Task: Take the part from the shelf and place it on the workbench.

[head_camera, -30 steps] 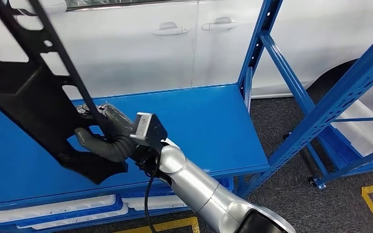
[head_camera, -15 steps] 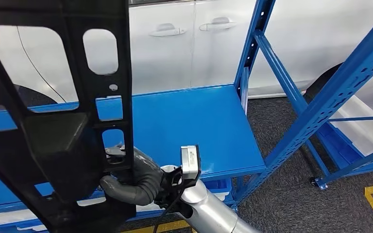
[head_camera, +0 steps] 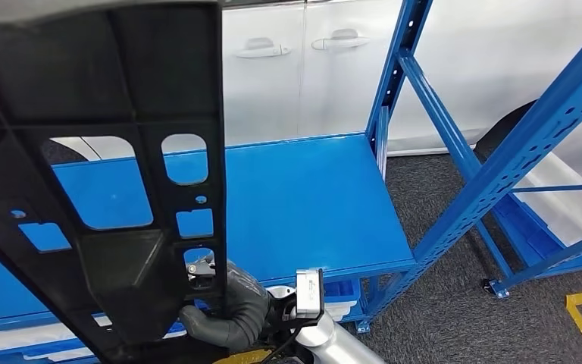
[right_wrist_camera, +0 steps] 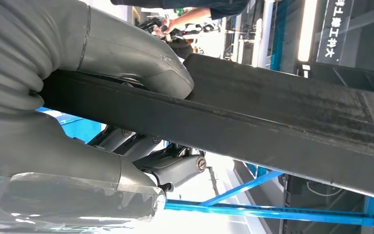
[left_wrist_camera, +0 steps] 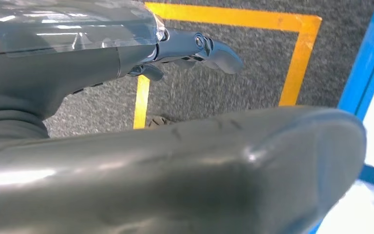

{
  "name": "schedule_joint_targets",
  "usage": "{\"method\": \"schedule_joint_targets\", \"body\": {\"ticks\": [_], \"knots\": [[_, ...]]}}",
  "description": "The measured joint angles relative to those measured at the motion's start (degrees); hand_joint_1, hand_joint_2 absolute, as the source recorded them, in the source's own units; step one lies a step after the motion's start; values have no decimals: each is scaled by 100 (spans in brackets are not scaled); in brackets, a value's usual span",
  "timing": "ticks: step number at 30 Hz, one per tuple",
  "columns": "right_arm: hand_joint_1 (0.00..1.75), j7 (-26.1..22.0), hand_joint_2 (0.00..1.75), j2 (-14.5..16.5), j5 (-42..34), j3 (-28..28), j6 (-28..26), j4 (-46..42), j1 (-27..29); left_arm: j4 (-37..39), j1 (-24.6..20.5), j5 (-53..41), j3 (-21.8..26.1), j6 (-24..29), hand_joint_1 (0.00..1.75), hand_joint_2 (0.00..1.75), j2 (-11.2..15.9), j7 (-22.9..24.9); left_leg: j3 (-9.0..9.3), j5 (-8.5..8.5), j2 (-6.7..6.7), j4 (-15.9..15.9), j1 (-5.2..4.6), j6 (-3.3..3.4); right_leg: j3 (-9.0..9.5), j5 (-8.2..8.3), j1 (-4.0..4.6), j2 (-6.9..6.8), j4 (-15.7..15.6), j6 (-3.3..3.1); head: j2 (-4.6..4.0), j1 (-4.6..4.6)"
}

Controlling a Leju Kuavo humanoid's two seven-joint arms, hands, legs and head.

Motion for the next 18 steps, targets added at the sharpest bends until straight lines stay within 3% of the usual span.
{"method": "schedule_joint_targets", "body": {"ticks": [2, 4, 5, 6, 7, 9, 10, 12, 14, 16, 18], "knots": [[175, -36, 175, -20, 25, 0, 1, -8, 12, 1, -8, 0, -2, 5, 0, 0, -1, 5, 7, 28, 12, -33, 45, 36, -200, -292, -38, 3, 456, 94, 0, 1], [175, -50, 175, -48, 44, 0, -3, -9, 46, 2, -9, 0, -3, 10, 0, 0, 3, 10, -5, 34, 13, -35, 64, 41, -550, -645, -122, -1, 1206, 183, 0, 2], [175, -56, 175, -65, 55, 0, -8, -8, 69, 2, -6, -1, -4, 10, 0, 0, 5, 13, -9, 34, 13, -34, 77, 32, -671, -713, -166, -4, 1459, 219, 0, 2], [175, -69, 175, -80, 68, 0, -15, -7, 89, 2, -5, -1, -5, 9, 0, 0, 6, 16, -9, 34, 12, -32, 96, 16, -691, -667, -205, -7, 1505, 253, 0, 2], [175, -86, 175, -95, 82, 0, -27, -7, 102, 2, -3, -2, -7, 8, 0, 0, 7, 18, -4, 31, 9, -30, 121, -9, -592, -514, -243, -11, 1310, 286, 0, 2], [175, -119, 175, -114, 103, 0, -55, -9, 110, 3, -5, -2, -15, 3, 0, 0, 12, 20, 12, 18, -1, -23, 163, -90, -191, -148, -301, -13, 528, 345, 0, 2], [175, -129, 175, -121, 111, 0, -67, -10, 112, 7, -8, -2, -21, 0, 0, 0, 22, 20, 15, 12, -7, -20, 170, -144, -32, -38, -303, 1, 202, 342, 0, 1], [175, -142, 175, -130, 123, 0, -81, -10, 121, 14, -14, -3, -39, -4, 0, 0, 44, 26, 17, 20, -14, -35, 171, -256, 57, -18, -264, 35, -25, 280, 0, 1], [175, -150, 175, -133, 133, 0, -82, -11, 131, 17, -21, -4, -60, -7, 0, 0, 49, 37, 28, 32, -13, -73, 195, -356, 35, 5, -238, 50, -30, 162, 0, 1], [175, -151, 175, -132, 144, 0, -79, -12, 131, 18, -33, -4, -83, -8, 0, 0, 50, 46, -47, -111, -2, 107, 208, -381, 46, 35, -230, 42, -73, 42, 0, 0], [175, -153, 175, -131, 158, 0, -74, -12, 131, 24, -39, -4, -101, -8, 0, 0, 57, 52, -346, -476, 7, 769, 177, -329, 49, 51, -183, 23, -95, -54, 0, 0]]}}
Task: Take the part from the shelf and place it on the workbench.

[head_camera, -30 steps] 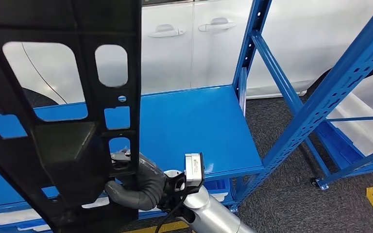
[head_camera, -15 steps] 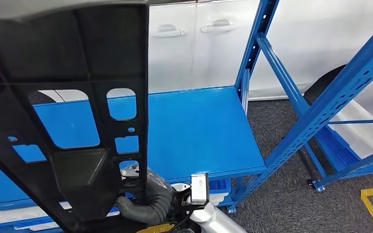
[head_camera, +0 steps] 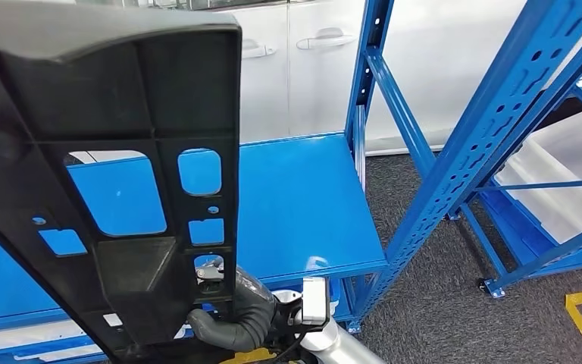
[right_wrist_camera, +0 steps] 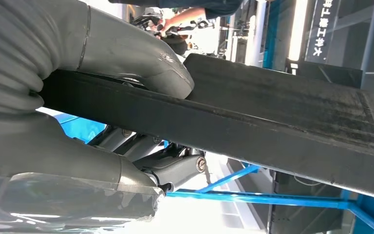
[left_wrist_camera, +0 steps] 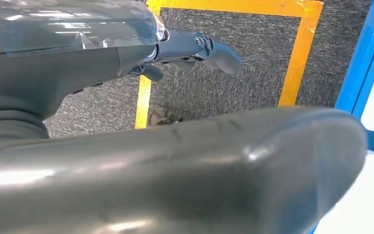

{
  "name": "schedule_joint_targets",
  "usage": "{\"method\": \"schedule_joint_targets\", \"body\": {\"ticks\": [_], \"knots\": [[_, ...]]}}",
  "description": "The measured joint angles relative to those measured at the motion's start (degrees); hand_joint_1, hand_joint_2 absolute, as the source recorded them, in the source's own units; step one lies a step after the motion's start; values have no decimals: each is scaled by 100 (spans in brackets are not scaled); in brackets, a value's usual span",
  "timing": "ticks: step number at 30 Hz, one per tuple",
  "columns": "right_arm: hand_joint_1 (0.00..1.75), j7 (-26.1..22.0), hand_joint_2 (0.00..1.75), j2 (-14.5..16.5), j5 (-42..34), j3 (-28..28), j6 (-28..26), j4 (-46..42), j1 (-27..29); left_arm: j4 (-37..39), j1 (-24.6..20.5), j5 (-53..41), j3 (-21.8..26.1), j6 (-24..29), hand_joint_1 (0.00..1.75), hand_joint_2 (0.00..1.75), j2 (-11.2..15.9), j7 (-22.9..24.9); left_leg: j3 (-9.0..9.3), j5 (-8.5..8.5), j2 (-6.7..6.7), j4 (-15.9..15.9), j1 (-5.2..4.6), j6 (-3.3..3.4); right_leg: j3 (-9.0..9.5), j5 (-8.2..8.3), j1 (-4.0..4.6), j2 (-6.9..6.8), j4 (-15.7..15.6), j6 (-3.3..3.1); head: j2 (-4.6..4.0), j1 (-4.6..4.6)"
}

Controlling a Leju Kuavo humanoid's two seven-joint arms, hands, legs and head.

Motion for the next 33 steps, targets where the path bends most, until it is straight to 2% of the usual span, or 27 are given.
{"method": "schedule_joint_targets", "body": {"ticks": [1, 2, 3, 4, 6, 8, 9, 10, 12, 14, 15, 17, 18, 19, 20, 21, 22, 23, 24, 26, 28, 30, 32, 33], "knots": [[175, -1, 175, 0, 8, 0, 2, 1, 4, 3, 2, 0, -4, 0, 0, 0, 4, 2, -197, -180, 0, 420, -31, 31, -6, 2, 41, -6, 1, -38, 0, -1], [175, -1, 175, 0, 15, 0, 3, 2, 8, 7, 6, 0, -8, 0, 0, 0, 9, 3, -350, -280, -1, 745, -66, 64, -9, 3, 86, -8, 1, -67, 0, -1], [175, 0, 175, 0, 20, 0, 4, 3, 10, 8, 9, 0, -11, 0, 0, 0, 13, 3, -415, -276, -1, 882, -108, 107, -9, 2, 133, -8, 2, -93, 0, -1], [175, 0, 175, 0, 22, 0, 5, 3, 11, 9, 9, 0, -15, 0, 0, 0, 15, 3, -369, -166, -1, 786, -150, 163, -3, 1, 179, -6, 3, -112, 0, -1], [175, 1, 175, 0, 22, 0, 6, 2, 6, 10, 5, 0, -21, 0, 0, 0, 25, 2, -25, 186, 1, 89, -249, 319, 22, -6, 251, -3, 5, -139, 0, 0], [175, 1, 175, -1, 22, 0, 7, 2, 0, 13, -6, 0, -26, 0, 0, 0, 46, 2, 276, 374, 20, -521, -319, 421, 26, -14, 302, -8, 21, -143, 0, 1], [175, 0, 175, -1, 22, 0, 7, 2, -2, 14, -9, 0, -27, 1, 0, 0, 58, 2, 333, 388, 29, -647, -338, 442, 17, -13, 308, -14, 28, -135, 0, 1], [175, -1, 175, -1, 24, 0, 10, 2, -4, 14, -10, 0, -29, 4, 0, 0, 61, 1, 345, 395, 35, -681, -339, 434, 7, -9, 313, -19, 32, -124, 0, 1], [175, -2, 175, 0, 27, 0, 19, 1, -11, 14, -6, 0, -32, 15, 0, 0, 53, -7, 368, 446, 38, -754, -298, 448, -2, -26, 326, -20, 50, -75, 0, 0], [175, -3, 175, -1, 29, 0, 25, 0, -26, 14, -12, 0, -33, 27, 0, 0, 38, -20, 396, 505, 49, -843, -238, 469, -136, -237, 302, -12, 352, 28, 0, 1], [175, -7, 175, -3, 29, 0, 27, 2, -30, 14, -14, 0, -34, 31, 0, 0, 37, -28, 395, 521, 52, -861, -225, 472, -286, -419, 246, -8, 677, 91, 0, 1], [175, -28, 175, -15, 29, 0, 32, 10, -30, 14, -12, 0, -35, 34, 0, 0, 37, -50, 379, 535, 55, -864, -203, 459, -631, -722, 119, -12, 1399, 204, 0, 2], [175, -44, 175, -24, 29, 0, 35, 14, -27, 14, -8, 0, -36, 34, 0, 0, 37, -62, 374, 537, 55, -863, -188, 445, -715, -741, 63, -16, 1574, 252, 0, 2], [175, -60, 175, -33, 30, 0, 37, 16, -27, 14, -7, 1, -37, 31, 0, 0, 37, -79, 375, 538, 55, -860, -167, 423, -684, -644, 17, -20, 1512, 297, 0, 2], [175, -74, 175, -39, 34, 0, 35, 14, -28, 14, -7, 1, -38, 26, 0, 0, 37, -99, 379, 534, 53, -855, -142, 393, -538, -460, -21, -27, 1223, 334, 0, 2], [175, -82, 175, -41, 41, 0, 28, 7, -31, 14, -8, 1, -40, 21, 0, 0, 38, -122, 384, 527, 51, -846, -121, 358, -324, -260, -54, -36, 801, 363, 0, 2], [175, -88, 175, -42, 50, 0, 18, -3, -34, 14, -10, 1, -41, 16, 0, 0, 39, -150, 384, 518, 48, -834, -109, 312, -130, -118, -59, -37, 415, 369, 0, 2], [175, -93, 175, -43, 60, 0, 7, -19, -37, 14, -13, 0, -42, 14, 0, 0, 40, -173, 382, 512, 45, -826, -107, 263, 0, -37, -55, -29, 146, 347, 0, 1], [175, -97, 175, -45, 67, 0, -1, -33, -39, 14, -14, 0, -43, 13, 0, 0, 41, -189, 379, 511, 43, -823, -108, 215, 52, -21, -39, -18, 20, 311, 0, 1], [175, -101, 175, -48, 86, 0, -5, -65, -39, 14, -17, 0, -43, 13, 0, 0, 42, -203, 388, 526, 43, -849, -100, 117, 39, -15, -8, 5, -1, 202, 0, 0], [175, -103, 175, -48, 108, 0, -3, -100, -41, 14, -20, 0, -44, 9, 0, 0, 43, -208, 356, 451, 42, -763, -77, 57, 51, 19, -15, -1, -45, 103, 0, 0], [175, -104, 175, -46, 120, 0, -2, -130, -44, 14, -20, 0, -45, 1, 0, 0, 44, -215, 127, 140, 42, -252, -70, 50, 60, 45, -15, -13, -80, 28, 0, 0], [175, -102, 175, -48, 138, 0, -2, -141, -37, 14, -11, 0, -45, -2, 0, 0, 44, -219, -240, -219, 42, 545, -78, 53, 44, 48, 23, -17, -77, -13, 0, 0], [175, -100, 175, -48, 144, 0, -2, -140, -31, 14, -5, 0, -45, -2, 0, 0, 44, -219, -354, -282, 42, 794, -84, 57, 39, 49, 45, -16, -71, -23, 0, 1]]}}
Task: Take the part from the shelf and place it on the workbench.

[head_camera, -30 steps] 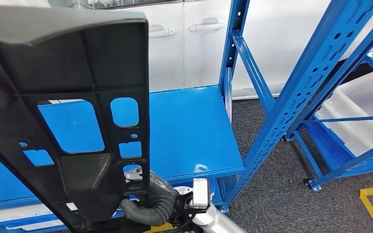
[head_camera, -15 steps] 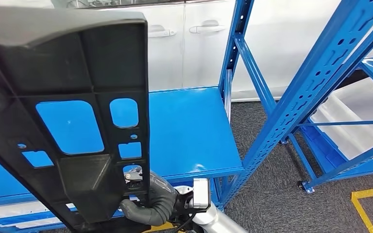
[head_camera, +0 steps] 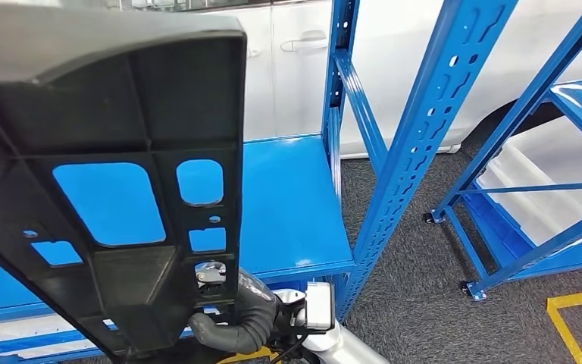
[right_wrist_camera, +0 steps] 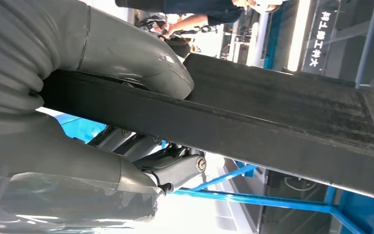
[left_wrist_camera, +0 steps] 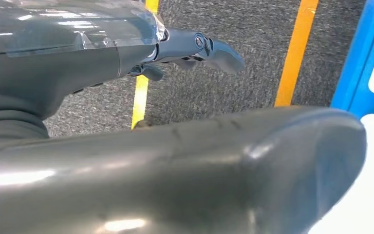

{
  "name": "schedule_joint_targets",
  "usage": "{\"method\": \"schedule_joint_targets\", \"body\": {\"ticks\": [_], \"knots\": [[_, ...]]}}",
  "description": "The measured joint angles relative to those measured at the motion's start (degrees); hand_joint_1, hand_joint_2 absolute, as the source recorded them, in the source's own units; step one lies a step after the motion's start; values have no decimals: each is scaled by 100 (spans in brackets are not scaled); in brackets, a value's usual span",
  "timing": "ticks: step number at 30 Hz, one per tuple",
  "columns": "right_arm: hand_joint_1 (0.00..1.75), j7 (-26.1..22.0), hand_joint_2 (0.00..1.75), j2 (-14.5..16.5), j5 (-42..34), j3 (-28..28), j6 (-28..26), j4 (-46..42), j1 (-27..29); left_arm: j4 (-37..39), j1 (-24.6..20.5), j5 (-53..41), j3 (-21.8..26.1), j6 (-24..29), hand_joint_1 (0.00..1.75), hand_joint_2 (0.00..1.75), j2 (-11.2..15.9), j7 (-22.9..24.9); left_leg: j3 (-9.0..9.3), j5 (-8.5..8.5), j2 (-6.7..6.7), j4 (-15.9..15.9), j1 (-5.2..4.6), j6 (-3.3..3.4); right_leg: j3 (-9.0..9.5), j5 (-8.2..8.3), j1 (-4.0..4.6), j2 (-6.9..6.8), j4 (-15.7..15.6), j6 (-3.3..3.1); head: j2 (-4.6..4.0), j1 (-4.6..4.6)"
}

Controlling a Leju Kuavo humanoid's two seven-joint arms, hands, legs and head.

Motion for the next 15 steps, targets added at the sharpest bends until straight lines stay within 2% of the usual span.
{"method": "schedule_joint_targets", "body": {"ticks": [1, 2, 3, 5, 6, 9, 10, 11, 12, 14, 15], "knots": [[175, 2, 175, 0, 6, 0, -1, 0, 3, 0, 3, 0, -1, 0, 0, 0, 0, 0, -15, 45, 0, 40, -6, 12, -2, 1, 19, 2, 8, -6, 0, -1], [175, 2, 175, 0, 7, 0, -1, 0, 3, 0, 2, 0, -1, -1, 0, 0, 0, 0, 94, 199, 0, -177, -14, 33, 0, 1, 34, 5, 19, -8, 0, -1], [175, 2, 175, 0, 8, 0, -3, -1, 1, 0, -1, 0, -2, -1, 0, 0, 2, 1, 288, 403, -2, -564, -25, 63, 1, -1, 44, 8, 33, -6, 0, -1], [175, 2, 175, 0, 13, 0, -6, -2, -4, 0, -13, 0, -3, -1, 0, 0, 9, 5, 638, 677, -6, -1287, -60, 120, -18, -4, 76, 15, 70, 16, 0, -1], [175, 2, 175, 0, 17, 0, -8, -2, -6, 0, -19, 0, -3, -1, 0, 0, 13, 9, 713, 727, -9, -1465, -78, 141, -35, 0, 85, 16, 85, 37, 0, 0], [175, 2, 175, -1, 26, 0, -9, -2, -6, 0, -21, 1, -5, -1, 0, 0, 14, 21, 699, 788, -4, -1547, -84, 208, -75, 20, 83, 17, 101, 123, 0, 0], [175, 2, 175, -2, 27, 0, -9, -3, -8, 0, -25, 1, -6, -1, 0, 0, 11, 24, 684, 825, 4, -1572, -71, 244, -102, -49, 80, 17, 155, 158, 0, 1], [175, 2, 175, -4, 27, 0, -9, -4, -10, 0, -32, 1, -7, -1, 0, 0, 9, 26, 659, 866, 14, -1597, -55, 280, -163, -195, 73, 17, 301, 191, 0, 1], [175, 2, 175, -8, 28, 0, -9, -4, -11, 0, -41, 0, -9, -1, 0, 0, 7, 27, 625, 903, 23, -1611, -49, 305, -261, -411, 55, 15, 557, 223, 0, 1], [175, 2, 175, -26, 31, 0, -9, 0, -11, 0, -49, 0, -15, -1, 0, 0, 7, 31, 531, 968, 28, -1612, -59, 325, -508, -860, 15, 9, 1266, 274, 0, 1], [175, 2, 175, -39, 32, 0, -9, 3, -9, 0, -50, 0, -20, -1, 0, 0, 7, 32, 480, 1003, 30, -1608, -63, 321, -571, -972, -4, 8, 1525, 293, 0, 1]]}}
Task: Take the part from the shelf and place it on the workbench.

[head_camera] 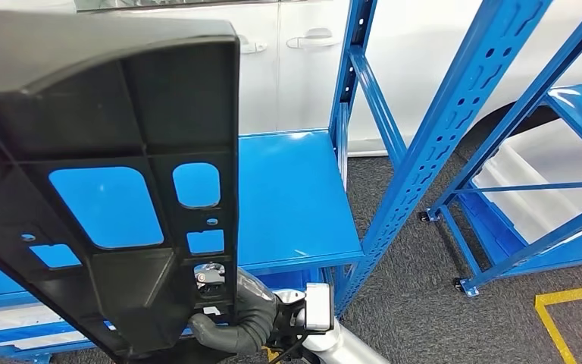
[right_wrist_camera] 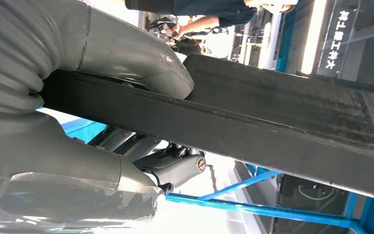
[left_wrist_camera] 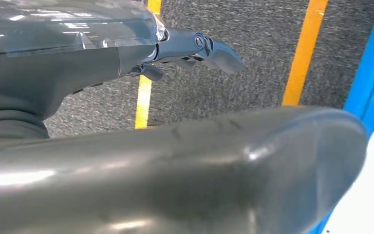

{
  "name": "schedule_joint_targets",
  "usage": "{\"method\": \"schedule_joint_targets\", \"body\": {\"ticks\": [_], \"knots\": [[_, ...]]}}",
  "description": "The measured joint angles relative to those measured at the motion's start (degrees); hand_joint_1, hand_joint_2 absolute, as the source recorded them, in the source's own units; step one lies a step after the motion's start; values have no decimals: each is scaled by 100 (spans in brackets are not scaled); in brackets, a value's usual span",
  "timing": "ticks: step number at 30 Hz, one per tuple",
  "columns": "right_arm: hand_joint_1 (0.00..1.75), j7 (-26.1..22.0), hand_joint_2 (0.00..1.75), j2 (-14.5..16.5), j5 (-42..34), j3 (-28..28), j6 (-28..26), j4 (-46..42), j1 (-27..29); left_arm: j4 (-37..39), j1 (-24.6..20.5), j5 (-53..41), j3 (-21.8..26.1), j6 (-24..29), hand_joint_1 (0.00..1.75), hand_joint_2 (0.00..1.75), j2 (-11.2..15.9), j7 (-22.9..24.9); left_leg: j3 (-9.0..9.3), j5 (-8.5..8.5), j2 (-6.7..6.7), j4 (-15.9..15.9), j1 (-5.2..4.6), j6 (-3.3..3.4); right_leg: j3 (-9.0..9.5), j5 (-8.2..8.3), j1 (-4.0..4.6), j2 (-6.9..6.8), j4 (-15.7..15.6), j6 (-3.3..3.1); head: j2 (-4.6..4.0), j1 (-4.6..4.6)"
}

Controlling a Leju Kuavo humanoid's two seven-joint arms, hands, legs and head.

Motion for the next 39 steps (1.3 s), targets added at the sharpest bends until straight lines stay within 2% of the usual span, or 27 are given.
{"method": "schedule_joint_targets", "body": {"ticks": [1, 2, 4, 6, 9, 10, 11, 12, 14, 15, 16, 17, 18, 19, 21, 22, 23, 26, 28, 30, 32, 33, 34, 36, 37, 38, 39], "knots": [[175, 0, 175, -13, 4, 0, -1, 2, 1, 0, 0, 0, -7, -1, 0, 0, 0, 1, -52, 36, 1, 6, -1, -9, 29, -5, -15, -1, 74, 12, 0, 0], [175, -1, 175, -23, 9, 0, -1, 3, -1, 0, -1, 0, -13, -1, 0, 0, 0, 2, -105, 72, 1, 15, 0, -21, 176, 91, -29, -3, -83, 17, 0, 0], [175, -2, 175, -29, 22, 0, -4, 1, -13, 0, -4, 0, -25, -2, 0, 0, 0, 3, -197, 139, -2, 41, 3, -59, 699, 345, -44, -12, -878, 1, 0, 0], [175, -4, 175, -30, 30, 0, -7, -2, -31, 0, -6, 0, -39, -3, 0, 0, 1, 4, -239, 210, -6, 50, 2, -126, 1041, 490, -15, -13, -1445, -42, 0, -1], [175, -14, 175, -33, 33, 0, -7, -3, -48, 0, -8, 0, -71, -4, 0, 0, 2, 5, -249, 325, -10, 16, 9, -252, 1019, 593, 26, -5, -1530, -150, 0, 0], [175, -15, 175, -33, 34, 0, -7, -3, -51, 0, -6, 0, -80, -5, 0, 0, 3, 5, -276, 286, -13, 40, 17, -282, 981, 649, 20, -13, -1544, -195, 0, 0], [175, -19, 175, -32, 35, 0, -7, -3, -52, 0, -4, 0, -87, -5, 0, 0, 3, 7, -327, 138, -16, 148, 26, -302, 931, 714, 9, -22, -1563, -244, 0, 0], [175, -21, 175, -31, 35, 0, -7, -2, -53, 0, -4, 0, -93, -6, 0, 0, 4, 8, -408, -113, -19, 374, 33, -314, 866, 784, 1, -31, -1578, -285, 0, 0], [175, -27, 175, -29, 34, 0, -7, 3, -53, 0, -7, 0, -103, -5, 0, 0, 7, 10, -601, -708, -21, 1107, 34, -333, 703, 910, 23, -36, -1575, -332, 0, 0], [175, -27, 175, -30, 34, 0, -7, 7, -51, 0, -9, 0, -107, -4, 0, 0, 9, 11, -655, -869, -21, 1451, 33, -343, 617, 971, 37, -36, -1571, -339, 0, 0], [175, -28, 175, -31, 34, 0, -6, 11, -50, 0, -10, 0, -110, -2, 0, 0, 10, 13, -632, -889, -21, 1652, 31, -347, 529, 1033, 50, -36, -1563, -339, 0, 0], [175, -28, 175, -31, 34, 0, -5, 14, -49, 0, -11, 0, -113, 0, 0, 0, 10, 15, -516, -792, -21, 1659, 29, -341, 445, 1090, 61, -35, -1552, -336, 0, 0], [175, -29, 175, -32, 34, 0, -3, 16, -49, 0, -14, 0, -114, 2, 0, 0, 10, 17, -296, -642, -22, 1460, 24, -322, 366, 1144, 70, -34, -1538, -327, 0, 0], [175, -31, 175, -32, 34, 0, -2, 16, -50, 0, -21, 0, -115, 3, 0, 0, 10, 20, 11, -526, -25, 1093, 12, -289, 296, 1194, 76, -33, -1518, -314, 0, 0], [175, -34, 175, -30, 34, 0, -1, 14, -54, 0, -44, 0, -116, 8, 0, 0, 18, 26, 585, -530, -29, 286, -30, -217, 200, 1278, 91, -37, -1485, -270, 0, -1], [175, -34, 175, -29, 34, 0, -1, 14, -57, 0, -53, 0, -116, 10, 0, 0, 21, 30, 733, -580, -31, 33, -54, -186, 179, 1322, 88, -43, -1482, -240, 0, -1], [175, -37, 175, -26, 34, 1, -1, 14, -61, 0, -57, 0, -117, 14, 0, 0, 25, 36, 776, -604, -30, -81, -75, -161, 169, 1369, 83, -50, -1490, -208, 0, -1], [175, -42, 175, -20, 34, 2, 1, 16, -69, 0, -48, 0, -120, 22, 0, 0, 21, 53, 713, -481, -22, -144, -54, -79, 148, 1465, 82, -49, -1520, -128, 0, 0], [175, -42, 175, -21, 34, 2, 1, 18, -69, 0, -46, 0, -120, 22, 0, 0, 20, 55, 701, -448, -15, -165, -32, -62, 139, 1461, 85, -47, -1515, -114, 0, -1], [175, -44, 175, -24, 32, 2, 6, 43, -72, 0, -53, 1, -121, 28, 0, 0, 20, 61, 483, -261, 5, -163, -26, -26, -79, 814, 23, -40, -673, -22, 0, -1], [175, -46, 175, -27, 23, 2, 14, 84, -76, 0, -60, 2, -122, 38, 0, 0, 18, 68, 173, -23, 20, -140, -21, -12, -174, 350, -54, -34, 135, 83, 0, 0], [175, -48, 175, -28, 15, 2, 17, 97, -78, 0, -59, 2, -122, 42, 0, 0, 17, 68, 80, 32, 20, -116, -14, -33, -1, 512, -71, -36, 10, 93, 0, 0], [175, -49, 175, -28, 4, 3, 19, 106, -85, 0, -59, 2, -122, 46, 0, 0, 16, 68, -4, 77, 19, -82, -7, -57, 261, 655, -82, -38, -286, 96, 0, 0], [175, -52, 175, -25, -17, 12, 25, 110, -119, 0, -58, 2, -122, 52, 0, 0, 15, 67, -136, 145, 18, -3, -5, -117, 834, 636, -78, -36, -1075, 71, 0, -1], [175, -56, 175, -22, -26, 20, 29, 114, -140, 0, -58, 2, -122, 55, 0, 0, 15, 67, -171, 180, 17, 23, -10, -156, 1008, 561, -63, -32, -1349, 47, 0, 0], [175, -62, 175, -18, -34, 28, 34, 120, -160, 0, -57, 2, -122, 56, 0, 0, 15, 66, -192, 221, 17, 30, -14, -198, 1080, 498, -41, -26, -1493, 11, 0, -1], [175, -67, 175, -14, -41, 37, 37, 133, -170, 0, -55, 2, -122, 57, 0, 0, 15, 66, -205, 270, 17, 27, -13, -242, 1067, 525, -27, -23, -1533, -34, 0, -1]]}}
